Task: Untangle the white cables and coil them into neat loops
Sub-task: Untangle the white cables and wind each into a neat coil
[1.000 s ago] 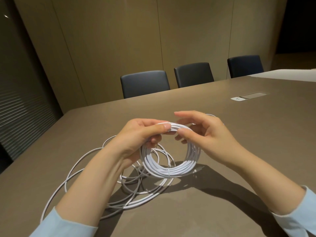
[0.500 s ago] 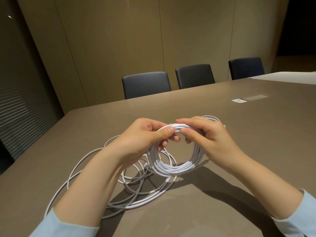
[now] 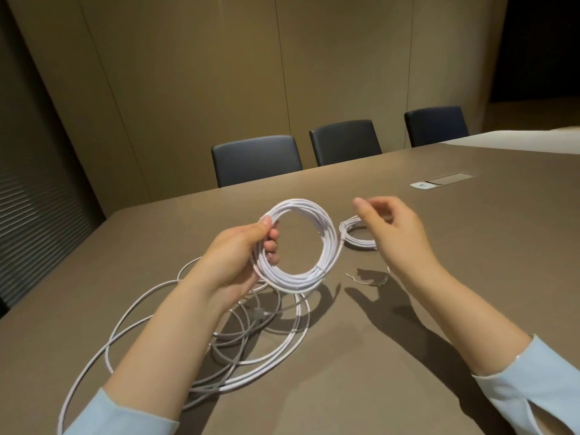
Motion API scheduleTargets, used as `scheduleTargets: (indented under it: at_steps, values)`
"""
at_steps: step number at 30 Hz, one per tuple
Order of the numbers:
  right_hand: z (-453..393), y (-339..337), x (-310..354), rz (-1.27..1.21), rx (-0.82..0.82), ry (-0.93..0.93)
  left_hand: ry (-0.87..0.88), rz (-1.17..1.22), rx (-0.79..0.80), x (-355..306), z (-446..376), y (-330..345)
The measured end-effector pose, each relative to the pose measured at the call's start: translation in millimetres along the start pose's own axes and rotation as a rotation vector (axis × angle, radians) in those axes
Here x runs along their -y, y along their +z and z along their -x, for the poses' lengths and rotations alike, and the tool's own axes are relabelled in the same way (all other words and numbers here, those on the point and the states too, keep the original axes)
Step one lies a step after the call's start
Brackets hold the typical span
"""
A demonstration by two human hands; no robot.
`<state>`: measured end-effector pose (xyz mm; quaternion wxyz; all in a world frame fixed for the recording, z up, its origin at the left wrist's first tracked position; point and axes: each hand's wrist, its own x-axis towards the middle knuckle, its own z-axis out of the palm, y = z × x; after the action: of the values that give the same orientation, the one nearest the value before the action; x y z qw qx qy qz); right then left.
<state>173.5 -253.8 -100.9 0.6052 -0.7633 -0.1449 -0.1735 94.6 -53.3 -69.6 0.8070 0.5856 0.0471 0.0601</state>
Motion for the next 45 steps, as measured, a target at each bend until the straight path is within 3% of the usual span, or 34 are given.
scheduleTargets:
  at_steps: [4, 8, 12, 15, 18, 23, 28, 30, 32, 40, 42, 45]
  values:
    - [9, 13, 1, -0.199, 0.353, 0.32, -0.059, 0.338, -0.105, 6, -10, 8]
    - [13, 21, 2, -0.393, 0.414, 0.364, -0.064, 0.558, -0.191, 8, -17, 27]
    - [14, 19, 3, -0.59, 0.465, 0.405, -0.062, 0.548, -0.279, 19, -30, 46]
    - [12, 18, 1, -0.623, 0.376, 0.441, -0.09, 0.348, -0.268, 29, -35, 52]
    - [-6, 4, -7, -0.6, 0.276, 0.469, -0.198, 0.071, -0.139, 29, -37, 46]
    - [-19, -30, -13, -0.443, 0.646, 0.422, -0.115, -0.201, -0.14, 17, -50, 34]
    - [-18, -32, -16, -0.386, 0.886, 0.383, -0.117, -0.751, 0.26, 12, -58, 33]
    - [-19, -37, -15, -0.406, 0.862, 0.391, -0.136, -0.879, 0.355, 16, -57, 35]
    - [-20, -38, -14, -0.418, 0.758, 0.436, -0.115, -0.867, 0.326, 22, -56, 36]
    - [-26, -36, -16, -0.52, 0.442, 0.53, 0.02, -0.496, -0.006, 41, -57, 41]
    - [-26, -34, -16, -0.55, 0.446, 0.591, 0.056, -0.486, -0.086, 44, -60, 42]
    - [-25, -31, -18, -0.579, 0.459, 0.569, 0.198, -0.65, -0.242, 49, -64, 45]
